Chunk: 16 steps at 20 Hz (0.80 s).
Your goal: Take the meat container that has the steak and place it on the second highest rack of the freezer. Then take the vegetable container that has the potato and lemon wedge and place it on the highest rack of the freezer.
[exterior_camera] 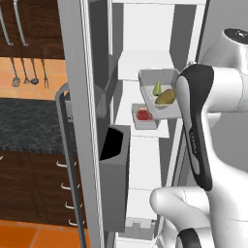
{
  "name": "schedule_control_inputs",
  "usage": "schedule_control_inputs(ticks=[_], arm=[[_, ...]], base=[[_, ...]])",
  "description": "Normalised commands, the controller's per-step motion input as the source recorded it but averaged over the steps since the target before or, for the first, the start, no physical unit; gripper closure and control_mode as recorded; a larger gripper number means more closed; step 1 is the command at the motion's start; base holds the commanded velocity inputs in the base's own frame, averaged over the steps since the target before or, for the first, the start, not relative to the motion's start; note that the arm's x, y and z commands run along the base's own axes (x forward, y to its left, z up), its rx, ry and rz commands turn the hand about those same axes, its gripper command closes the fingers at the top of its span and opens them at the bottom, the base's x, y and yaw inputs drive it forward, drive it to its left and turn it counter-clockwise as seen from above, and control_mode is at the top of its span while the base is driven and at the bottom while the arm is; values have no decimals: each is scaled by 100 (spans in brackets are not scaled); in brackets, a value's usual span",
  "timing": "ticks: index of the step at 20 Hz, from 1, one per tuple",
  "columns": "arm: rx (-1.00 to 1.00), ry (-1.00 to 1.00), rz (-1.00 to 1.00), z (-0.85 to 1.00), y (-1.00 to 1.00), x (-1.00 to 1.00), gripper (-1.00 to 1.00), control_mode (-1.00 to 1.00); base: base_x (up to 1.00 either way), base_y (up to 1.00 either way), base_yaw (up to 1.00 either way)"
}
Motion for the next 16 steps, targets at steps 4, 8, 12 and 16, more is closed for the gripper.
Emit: schedule_control_inputs(ticks=[4,8,12,16], arm=[[0,-7,0,1,0,87,100,-100],[0,-5,0,0,0,89,100,-100],[0,-1,-7,0,0,87,100,-100],[0,0,-14,0,0,84,100,-100]], base=[[0,0,0],[0,0,0],[0,0,0],[0,0,0]])
